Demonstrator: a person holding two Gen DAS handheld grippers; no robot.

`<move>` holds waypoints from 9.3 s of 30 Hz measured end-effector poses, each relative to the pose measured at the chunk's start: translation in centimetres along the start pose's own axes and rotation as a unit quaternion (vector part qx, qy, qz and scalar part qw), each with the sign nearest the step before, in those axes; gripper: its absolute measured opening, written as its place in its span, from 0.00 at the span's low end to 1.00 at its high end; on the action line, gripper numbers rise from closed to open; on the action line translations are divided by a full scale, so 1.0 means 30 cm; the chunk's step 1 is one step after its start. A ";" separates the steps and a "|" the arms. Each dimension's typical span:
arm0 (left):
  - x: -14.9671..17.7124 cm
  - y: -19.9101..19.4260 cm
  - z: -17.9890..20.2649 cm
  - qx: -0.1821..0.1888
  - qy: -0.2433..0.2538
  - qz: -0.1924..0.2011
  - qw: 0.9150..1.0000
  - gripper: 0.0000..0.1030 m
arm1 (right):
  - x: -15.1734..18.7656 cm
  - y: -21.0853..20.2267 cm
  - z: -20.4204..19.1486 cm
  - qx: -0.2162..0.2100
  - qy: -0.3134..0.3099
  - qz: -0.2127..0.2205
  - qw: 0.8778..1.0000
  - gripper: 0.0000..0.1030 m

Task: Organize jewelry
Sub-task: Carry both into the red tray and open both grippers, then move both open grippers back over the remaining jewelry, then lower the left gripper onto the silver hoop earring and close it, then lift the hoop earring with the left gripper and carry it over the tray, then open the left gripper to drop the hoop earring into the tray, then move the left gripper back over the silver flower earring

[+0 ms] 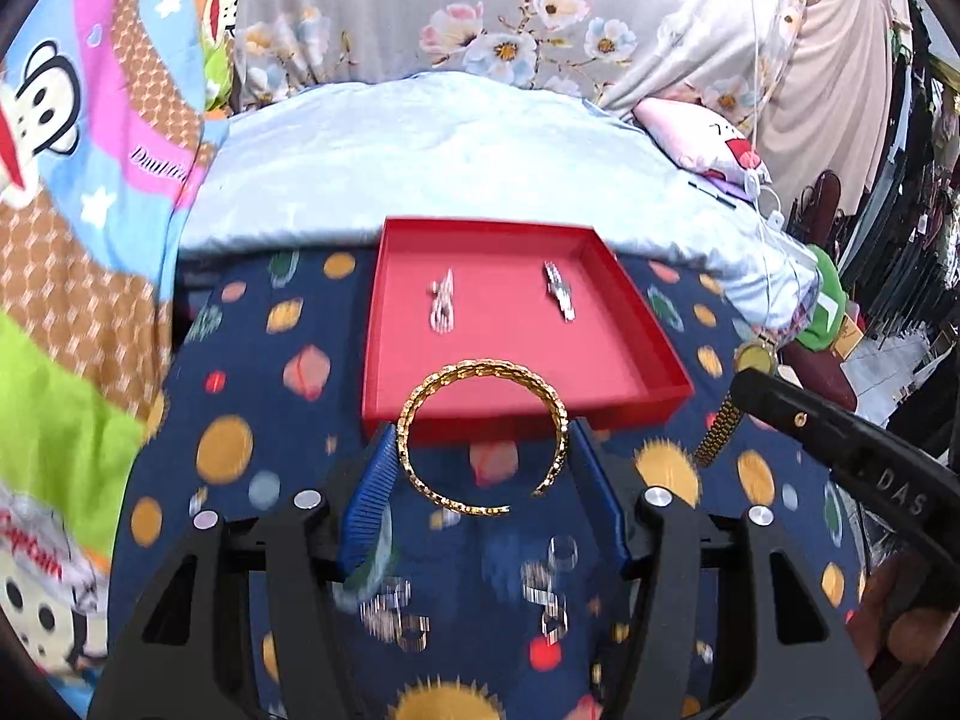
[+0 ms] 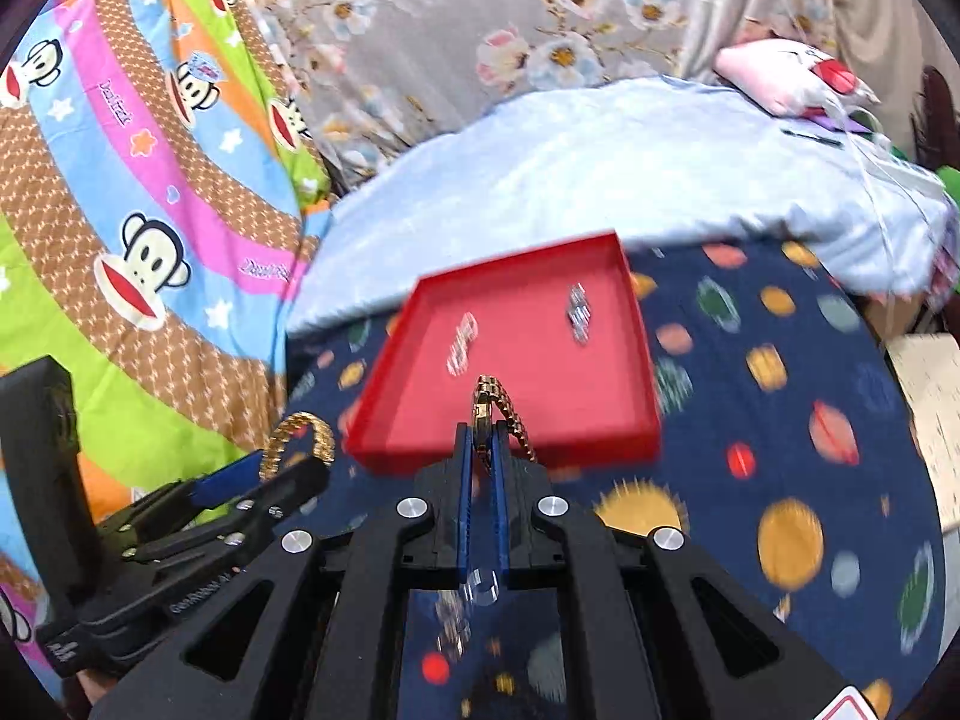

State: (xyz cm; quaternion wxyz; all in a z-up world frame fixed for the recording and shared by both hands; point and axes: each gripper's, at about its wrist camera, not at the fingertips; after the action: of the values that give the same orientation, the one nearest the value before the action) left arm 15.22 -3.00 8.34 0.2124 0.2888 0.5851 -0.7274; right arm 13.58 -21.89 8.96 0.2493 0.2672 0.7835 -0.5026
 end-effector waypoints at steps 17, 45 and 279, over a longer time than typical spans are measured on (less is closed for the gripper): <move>-0.198 0.445 -0.021 -0.001 0.000 -0.050 0.999 0.54 | -0.170 0.477 0.166 -0.058 0.045 -0.088 0.993 0.05; -0.200 0.505 -0.066 -0.053 0.005 -0.050 0.997 0.65 | -0.153 0.393 0.185 0.096 -0.038 -0.055 0.993 0.20; 0.381 -0.047 -0.224 -0.060 -0.066 -0.076 0.993 0.47 | 0.508 -0.094 0.074 0.088 -0.011 -0.077 0.993 0.32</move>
State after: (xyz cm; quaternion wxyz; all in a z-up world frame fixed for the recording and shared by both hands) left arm 6.97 4.19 0.71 0.2113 0.1814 0.6329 -0.7224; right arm 0.80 -22.37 -0.08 0.1938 0.2212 0.7516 -0.5904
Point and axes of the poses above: each gripper's, at about its wrist camera, not at the fingertips, and y roughly the way its jaws point, z to its right, x to its underside, and after that the axes turned 3 degrees about -z, right-handed
